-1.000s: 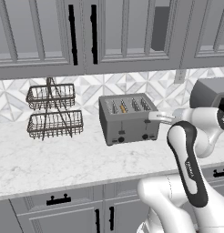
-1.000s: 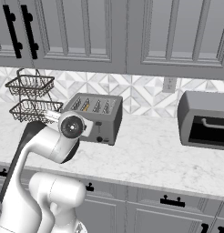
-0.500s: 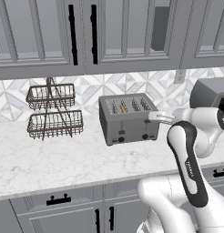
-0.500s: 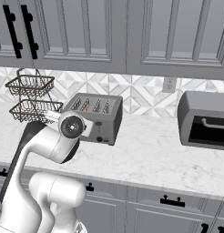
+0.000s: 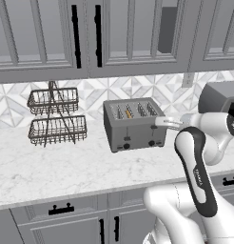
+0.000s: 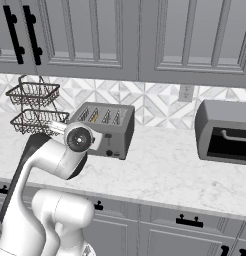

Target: Start the toaster. Once the lever pops up, take the bread to the plate on the dining counter.

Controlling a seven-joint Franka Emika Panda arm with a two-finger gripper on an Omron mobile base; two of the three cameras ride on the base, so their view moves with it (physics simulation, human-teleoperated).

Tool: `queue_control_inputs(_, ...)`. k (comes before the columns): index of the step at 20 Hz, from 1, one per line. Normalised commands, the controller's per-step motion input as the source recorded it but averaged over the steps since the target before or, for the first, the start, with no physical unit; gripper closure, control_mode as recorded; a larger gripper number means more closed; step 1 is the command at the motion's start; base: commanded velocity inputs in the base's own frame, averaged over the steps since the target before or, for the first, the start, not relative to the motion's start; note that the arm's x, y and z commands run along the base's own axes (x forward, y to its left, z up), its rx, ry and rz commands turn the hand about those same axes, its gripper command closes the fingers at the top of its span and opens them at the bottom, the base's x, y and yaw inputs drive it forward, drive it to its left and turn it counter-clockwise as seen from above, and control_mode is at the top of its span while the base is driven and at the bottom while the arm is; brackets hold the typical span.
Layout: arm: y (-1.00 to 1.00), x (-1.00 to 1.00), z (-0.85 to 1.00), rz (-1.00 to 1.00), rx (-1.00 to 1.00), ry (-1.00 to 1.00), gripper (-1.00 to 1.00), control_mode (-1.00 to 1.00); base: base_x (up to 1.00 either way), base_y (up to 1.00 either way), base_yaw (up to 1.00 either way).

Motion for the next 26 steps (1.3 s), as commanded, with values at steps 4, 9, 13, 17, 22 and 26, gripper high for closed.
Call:
queue_control_inputs(4,0.00,0.00,0.00,0.00,0.00,0.00,-1.00,-1.00,0.00,0.00,0.00)
queue_control_inputs(9,0.00,0.00,0.00,0.00,0.00,0.00,-1.00,-1.00,0.00,0.00,0.00)
queue_control_inputs(13,0.00,0.00,0.00,0.00,0.00,0.00,-1.00,-1.00,0.00,0.00,0.00)
queue_control_inputs(17,0.00,0.00,0.00,0.00,0.00,0.00,-1.00,-1.00,0.00,0.00,0.00)
queue_control_inputs(22,0.00,0.00,0.00,0.00,0.00,0.00,-1.00,-1.00,0.00,0.00,0.00)
queue_control_inputs(26,0.00,0.00,0.00,0.00,0.00,0.00,-1.00,-1.00,0.00,0.00,0.00)
